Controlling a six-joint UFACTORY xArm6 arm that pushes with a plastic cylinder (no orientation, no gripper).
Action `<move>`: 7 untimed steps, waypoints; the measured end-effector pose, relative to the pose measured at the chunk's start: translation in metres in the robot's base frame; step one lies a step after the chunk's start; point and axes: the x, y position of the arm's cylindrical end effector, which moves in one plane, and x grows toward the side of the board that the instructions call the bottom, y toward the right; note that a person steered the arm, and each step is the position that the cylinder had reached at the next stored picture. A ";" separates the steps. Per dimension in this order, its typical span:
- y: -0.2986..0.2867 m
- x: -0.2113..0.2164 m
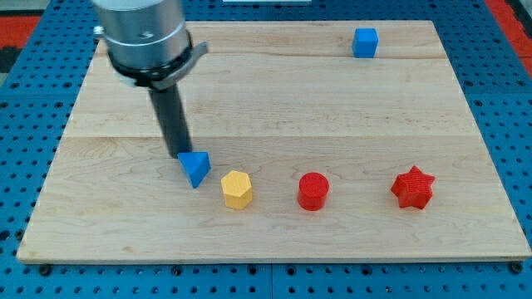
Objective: Slightly move down the triangle
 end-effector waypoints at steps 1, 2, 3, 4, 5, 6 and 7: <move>-0.015 0.007; -0.021 0.003; -0.003 -0.003; 0.025 -0.001; 0.035 0.001; 0.043 0.002; 0.043 0.002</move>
